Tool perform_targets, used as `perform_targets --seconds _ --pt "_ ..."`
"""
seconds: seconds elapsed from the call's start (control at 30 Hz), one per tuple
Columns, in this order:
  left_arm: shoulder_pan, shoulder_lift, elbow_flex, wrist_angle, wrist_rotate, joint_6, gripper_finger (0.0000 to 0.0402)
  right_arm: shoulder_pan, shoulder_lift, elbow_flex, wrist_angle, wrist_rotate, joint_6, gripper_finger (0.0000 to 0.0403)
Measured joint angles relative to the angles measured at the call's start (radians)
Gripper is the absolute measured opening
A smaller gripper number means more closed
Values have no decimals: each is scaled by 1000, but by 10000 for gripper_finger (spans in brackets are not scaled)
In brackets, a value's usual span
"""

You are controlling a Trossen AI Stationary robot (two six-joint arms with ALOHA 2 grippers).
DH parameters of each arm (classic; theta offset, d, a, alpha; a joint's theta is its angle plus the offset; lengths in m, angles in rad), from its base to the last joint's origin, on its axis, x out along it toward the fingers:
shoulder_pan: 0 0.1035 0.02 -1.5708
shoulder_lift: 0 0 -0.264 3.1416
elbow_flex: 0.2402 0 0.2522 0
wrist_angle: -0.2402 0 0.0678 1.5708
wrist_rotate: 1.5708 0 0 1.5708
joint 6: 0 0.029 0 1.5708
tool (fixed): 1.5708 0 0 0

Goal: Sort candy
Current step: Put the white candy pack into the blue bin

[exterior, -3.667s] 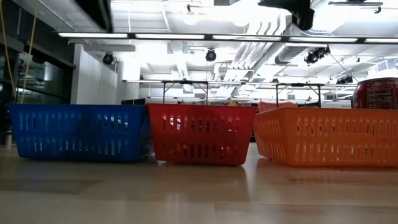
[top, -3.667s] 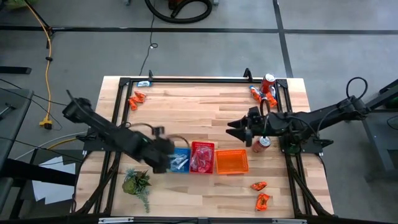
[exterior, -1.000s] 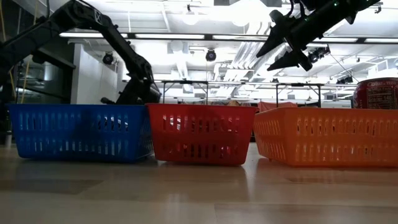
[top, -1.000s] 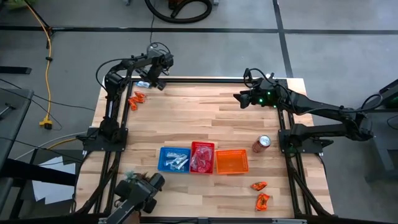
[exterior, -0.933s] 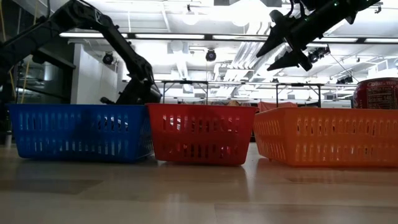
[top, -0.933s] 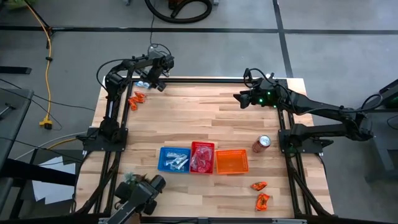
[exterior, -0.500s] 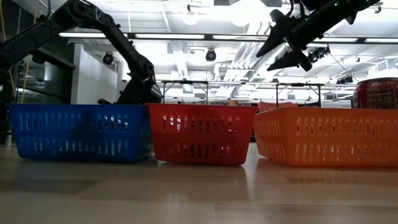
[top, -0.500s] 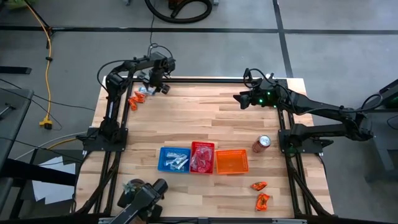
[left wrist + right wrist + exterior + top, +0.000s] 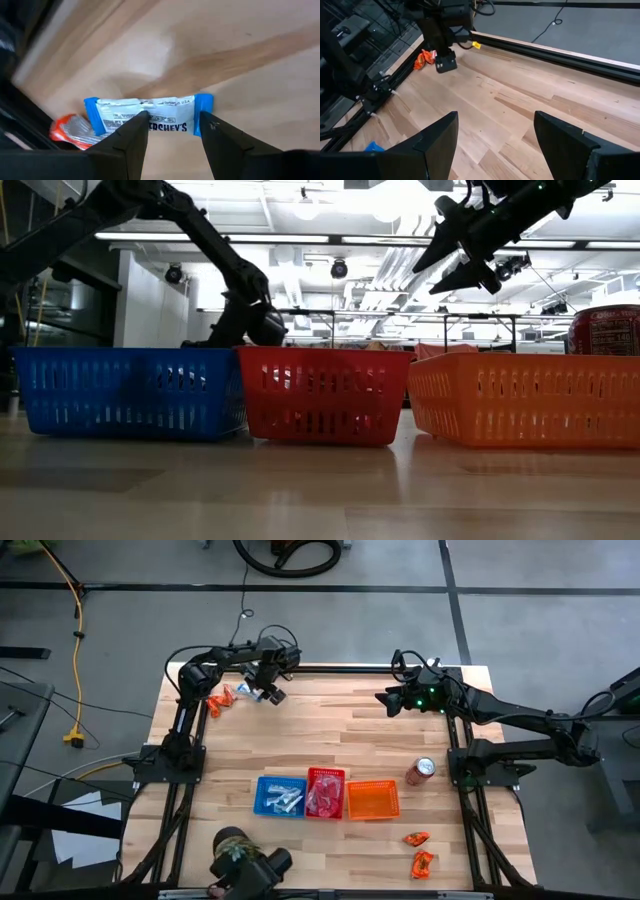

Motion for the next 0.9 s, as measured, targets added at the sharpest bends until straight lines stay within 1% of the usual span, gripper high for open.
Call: perform_targets --seconds 0.07,0.13,0.2,0.27,0.3,0.53,0.7,0.77,0.9 --pt "-15 0 0 13 -14 45 153 0 0 0 0 -5 0 256" --pt "-25 0 0 28 -31 87 129 0 0 0 0 -9 0 256" --pt "-32 0 0 27 -44 122 85 0 0 0 0 -11 0 256" --pt "-33 0 0 31 -46 153 30 0 0 0 -2 -11 0 256" --pt "-32 0 2 32 -49 163 16 0 0 0 -3 -11 0 256" --pt "-6 -42 79 30 -61 224 2 0 -1 0 -10 -12 0 256" --pt "7 -122 167 18 -31 224 1 0 -2 0 -8 -12 0 256" --pt "6 -172 197 22 12 224 0 0 -6 0 -7 -12 -7 256" --pt "-37 -303 213 31 172 220 0 0 -26 0 -7 -21 -39 256"
